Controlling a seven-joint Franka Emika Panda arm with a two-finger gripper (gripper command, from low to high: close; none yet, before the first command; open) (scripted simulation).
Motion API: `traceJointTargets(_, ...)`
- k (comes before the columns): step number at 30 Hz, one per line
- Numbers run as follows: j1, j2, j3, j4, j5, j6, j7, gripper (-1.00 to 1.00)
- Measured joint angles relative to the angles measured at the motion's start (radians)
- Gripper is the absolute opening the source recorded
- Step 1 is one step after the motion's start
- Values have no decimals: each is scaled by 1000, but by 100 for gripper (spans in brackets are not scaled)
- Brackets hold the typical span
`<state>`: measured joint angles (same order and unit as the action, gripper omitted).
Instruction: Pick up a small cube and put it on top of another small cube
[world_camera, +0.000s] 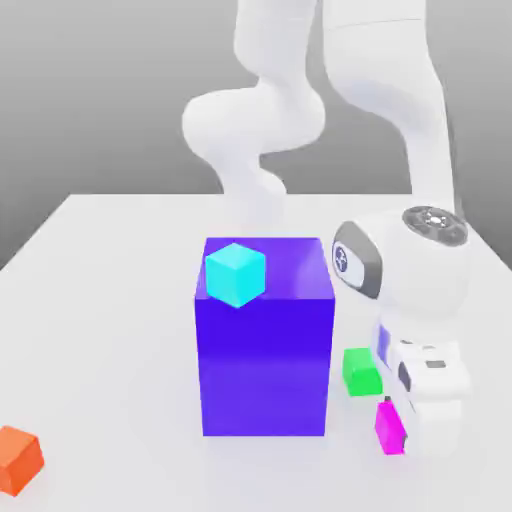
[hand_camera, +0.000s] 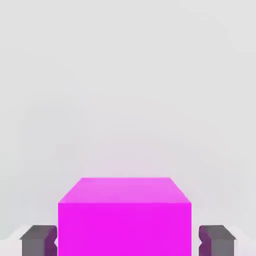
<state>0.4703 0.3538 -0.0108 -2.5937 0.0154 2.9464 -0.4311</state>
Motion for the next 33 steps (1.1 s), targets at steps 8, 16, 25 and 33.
traceJointTargets(8,3,-149,-5,-29,-8,-120,5,-100)
traceJointTargets(16,26,-434,5,-220,-24,-216,75,-100)
traceJointTargets(25,52,-541,26,-378,1,-164,116,-100)
traceJointTargets(33,54,-369,20,-371,-8,1,122,100)
